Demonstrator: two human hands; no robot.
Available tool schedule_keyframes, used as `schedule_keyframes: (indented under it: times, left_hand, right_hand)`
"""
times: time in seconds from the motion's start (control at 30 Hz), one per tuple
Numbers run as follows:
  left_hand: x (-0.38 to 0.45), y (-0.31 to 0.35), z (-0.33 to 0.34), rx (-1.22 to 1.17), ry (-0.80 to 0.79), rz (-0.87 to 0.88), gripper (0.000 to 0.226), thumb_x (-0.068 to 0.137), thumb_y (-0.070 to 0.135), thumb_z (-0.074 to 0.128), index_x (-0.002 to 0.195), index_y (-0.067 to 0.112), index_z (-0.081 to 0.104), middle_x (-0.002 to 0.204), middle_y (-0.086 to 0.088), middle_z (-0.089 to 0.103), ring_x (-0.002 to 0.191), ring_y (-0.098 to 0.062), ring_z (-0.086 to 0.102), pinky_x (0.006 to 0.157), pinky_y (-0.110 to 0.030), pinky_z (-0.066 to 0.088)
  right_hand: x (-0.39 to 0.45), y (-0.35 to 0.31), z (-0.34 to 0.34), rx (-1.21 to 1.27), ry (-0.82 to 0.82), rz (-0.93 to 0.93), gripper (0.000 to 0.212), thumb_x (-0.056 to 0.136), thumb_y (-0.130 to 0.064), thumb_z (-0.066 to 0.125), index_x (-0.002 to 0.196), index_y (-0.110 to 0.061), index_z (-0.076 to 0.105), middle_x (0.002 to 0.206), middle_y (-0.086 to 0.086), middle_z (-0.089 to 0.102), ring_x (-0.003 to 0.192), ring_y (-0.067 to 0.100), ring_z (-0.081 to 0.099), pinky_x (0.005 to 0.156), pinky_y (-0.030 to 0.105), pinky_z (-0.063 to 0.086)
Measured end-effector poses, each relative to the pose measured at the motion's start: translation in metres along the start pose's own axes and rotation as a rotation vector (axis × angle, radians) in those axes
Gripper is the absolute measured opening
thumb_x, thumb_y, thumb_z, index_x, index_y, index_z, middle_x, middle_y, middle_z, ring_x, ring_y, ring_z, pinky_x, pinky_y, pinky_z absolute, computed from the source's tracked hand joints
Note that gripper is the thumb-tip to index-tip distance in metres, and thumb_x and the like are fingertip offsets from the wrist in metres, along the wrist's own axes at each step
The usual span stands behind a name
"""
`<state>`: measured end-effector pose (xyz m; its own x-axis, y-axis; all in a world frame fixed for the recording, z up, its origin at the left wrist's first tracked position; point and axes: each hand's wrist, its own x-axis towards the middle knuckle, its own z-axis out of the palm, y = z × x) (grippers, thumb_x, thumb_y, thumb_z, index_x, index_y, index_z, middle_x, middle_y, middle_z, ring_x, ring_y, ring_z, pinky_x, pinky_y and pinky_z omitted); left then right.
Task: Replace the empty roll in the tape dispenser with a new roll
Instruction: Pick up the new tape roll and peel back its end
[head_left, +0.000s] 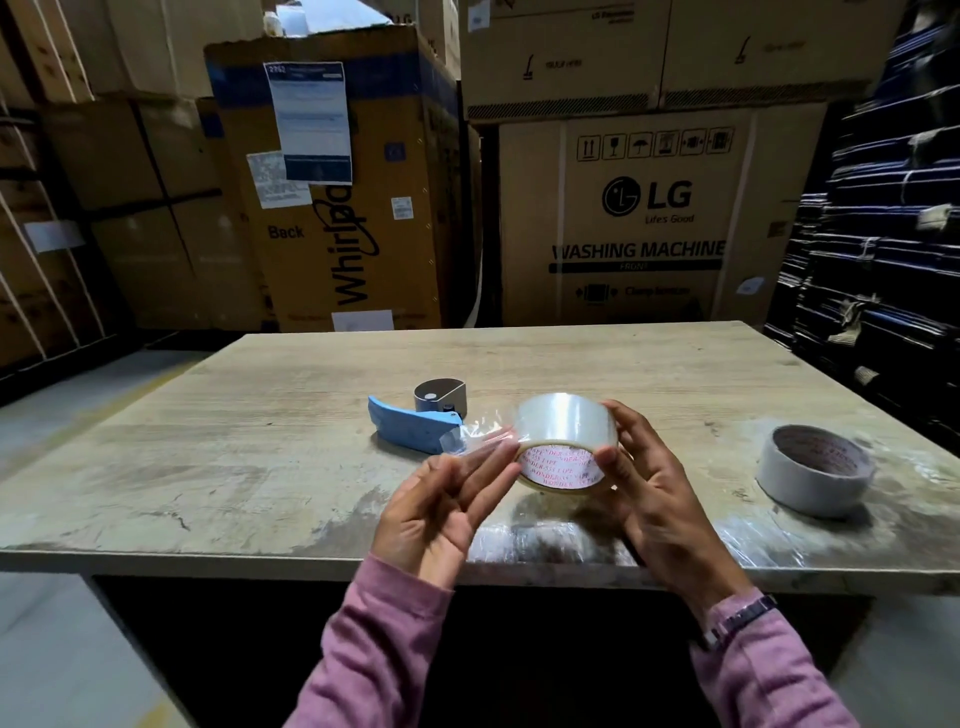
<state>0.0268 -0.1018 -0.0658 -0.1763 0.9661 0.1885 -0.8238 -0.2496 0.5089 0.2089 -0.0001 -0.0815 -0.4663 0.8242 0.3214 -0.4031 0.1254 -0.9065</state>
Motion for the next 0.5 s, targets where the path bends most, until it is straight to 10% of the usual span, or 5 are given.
schedule_keyframes:
  times: [0.1,0.5]
  left_hand:
    - [0.000,0.019,-0.006,0.100,-0.066,-0.053,0.055,0.072,0.010,0.075,0.110,-0.003,0.038,0.125,-0.042,0.048,0.118,-0.050,0.050,0.086,-0.050,0.052]
    - [0.004,0.054,0.009,0.578,-0.004,-0.117,0.016,0.089,0.009,0.044,0.073,0.007,0.042,0.112,-0.041,0.057,0.107,-0.053,0.057,0.090,-0.057,0.049]
  right_hand:
    - [0.000,-0.001,0.001,-0.002,-0.031,0.022,0.087,0.055,-0.060,0.089,0.130,-0.031,0.058,0.110,-0.005,0.072,0.097,0.021,0.071,0.083,0.056,0.053]
    - [-0.004,-0.003,0.001,-0.060,-0.047,-0.030,0.046,0.081,-0.016,0.071,0.124,-0.030,0.061,0.125,0.021,0.060,0.102,0.027,0.072,0.073,0.042,0.062]
